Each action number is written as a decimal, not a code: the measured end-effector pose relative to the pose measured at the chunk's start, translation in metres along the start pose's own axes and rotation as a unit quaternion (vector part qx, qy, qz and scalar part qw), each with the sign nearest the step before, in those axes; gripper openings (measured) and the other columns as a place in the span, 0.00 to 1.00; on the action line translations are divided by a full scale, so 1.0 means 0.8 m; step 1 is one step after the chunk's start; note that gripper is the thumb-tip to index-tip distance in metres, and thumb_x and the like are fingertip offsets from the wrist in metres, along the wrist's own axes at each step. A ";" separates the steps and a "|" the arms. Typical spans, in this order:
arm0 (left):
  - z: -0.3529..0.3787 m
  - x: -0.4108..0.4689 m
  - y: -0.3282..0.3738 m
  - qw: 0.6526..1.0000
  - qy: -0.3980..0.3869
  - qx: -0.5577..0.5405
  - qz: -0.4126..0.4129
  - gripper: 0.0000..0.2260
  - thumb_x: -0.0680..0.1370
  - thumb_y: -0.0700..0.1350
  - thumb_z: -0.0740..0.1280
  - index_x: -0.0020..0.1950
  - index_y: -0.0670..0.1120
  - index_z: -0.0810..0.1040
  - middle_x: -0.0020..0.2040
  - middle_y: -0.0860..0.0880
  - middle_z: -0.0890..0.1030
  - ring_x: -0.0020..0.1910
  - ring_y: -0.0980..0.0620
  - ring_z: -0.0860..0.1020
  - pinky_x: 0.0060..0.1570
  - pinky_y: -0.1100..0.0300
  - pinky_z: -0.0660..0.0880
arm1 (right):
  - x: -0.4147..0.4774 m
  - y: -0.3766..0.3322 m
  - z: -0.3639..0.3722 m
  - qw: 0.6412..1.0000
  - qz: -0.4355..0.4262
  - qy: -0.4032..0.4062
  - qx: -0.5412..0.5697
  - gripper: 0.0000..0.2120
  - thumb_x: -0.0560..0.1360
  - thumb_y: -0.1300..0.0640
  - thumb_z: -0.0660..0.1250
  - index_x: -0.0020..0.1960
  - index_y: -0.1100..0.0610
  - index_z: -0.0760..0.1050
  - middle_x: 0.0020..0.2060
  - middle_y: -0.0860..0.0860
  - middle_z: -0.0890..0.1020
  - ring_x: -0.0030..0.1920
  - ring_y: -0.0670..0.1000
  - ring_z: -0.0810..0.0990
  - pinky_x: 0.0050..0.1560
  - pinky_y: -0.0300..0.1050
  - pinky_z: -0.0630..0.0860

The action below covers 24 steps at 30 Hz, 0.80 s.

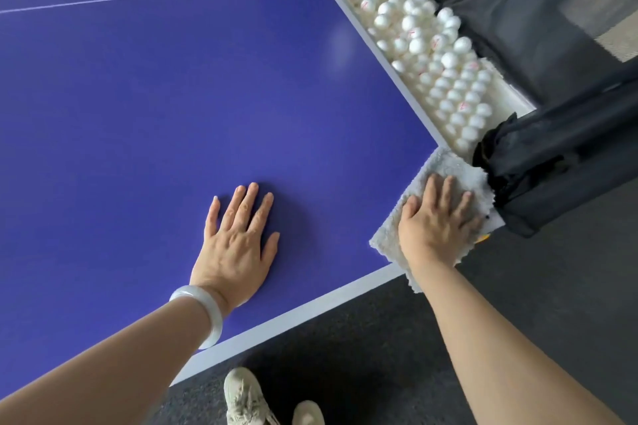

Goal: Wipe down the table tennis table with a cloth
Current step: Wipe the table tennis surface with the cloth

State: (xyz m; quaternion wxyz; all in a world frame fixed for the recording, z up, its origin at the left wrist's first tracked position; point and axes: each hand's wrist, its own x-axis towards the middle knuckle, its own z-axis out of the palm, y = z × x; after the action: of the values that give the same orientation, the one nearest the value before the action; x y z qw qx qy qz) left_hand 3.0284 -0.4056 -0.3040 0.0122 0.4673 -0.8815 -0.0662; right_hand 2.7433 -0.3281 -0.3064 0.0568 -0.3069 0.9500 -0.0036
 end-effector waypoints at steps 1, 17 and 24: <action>-0.001 0.000 0.000 1.000 0.001 -0.001 -0.001 0.29 0.81 0.57 0.45 0.79 0.46 0.60 0.80 0.45 0.57 0.79 0.47 0.53 0.76 0.42 0.49 | -0.024 -0.017 0.003 1.000 -0.024 -0.004 -0.006 0.30 0.80 0.42 0.39 0.81 0.48 0.48 0.81 0.49 0.49 0.80 0.62 0.46 0.75 0.71 0.44; 0.006 -0.001 -0.005 0.999 0.024 -0.029 0.005 0.26 0.83 0.55 0.47 0.80 0.49 0.54 0.81 0.47 0.51 0.80 0.48 0.47 0.77 0.45 0.41 | -0.039 -0.025 0.002 1.000 -0.017 0.005 -0.002 0.29 0.83 0.45 0.42 0.82 0.52 0.47 0.81 0.54 0.48 0.80 0.59 0.46 0.78 0.62 0.46; -0.028 -0.025 -0.028 0.950 0.108 -0.285 -0.064 0.21 0.77 0.37 0.53 0.68 0.39 0.73 0.67 0.44 0.75 0.68 0.45 0.70 0.70 0.60 0.61 | -0.216 -0.160 0.031 0.890 -0.455 0.002 -0.017 0.31 0.82 0.44 0.46 0.81 0.55 0.50 0.80 0.54 0.52 0.80 0.58 0.48 0.77 0.63 0.51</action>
State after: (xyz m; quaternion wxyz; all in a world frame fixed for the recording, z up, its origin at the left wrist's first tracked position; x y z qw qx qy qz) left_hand 3.0599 -0.4040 -0.2842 0.2361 0.5039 -0.7876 -0.2646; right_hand 2.9594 -0.3306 -0.3073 0.0415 -0.7066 0.7063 -0.0132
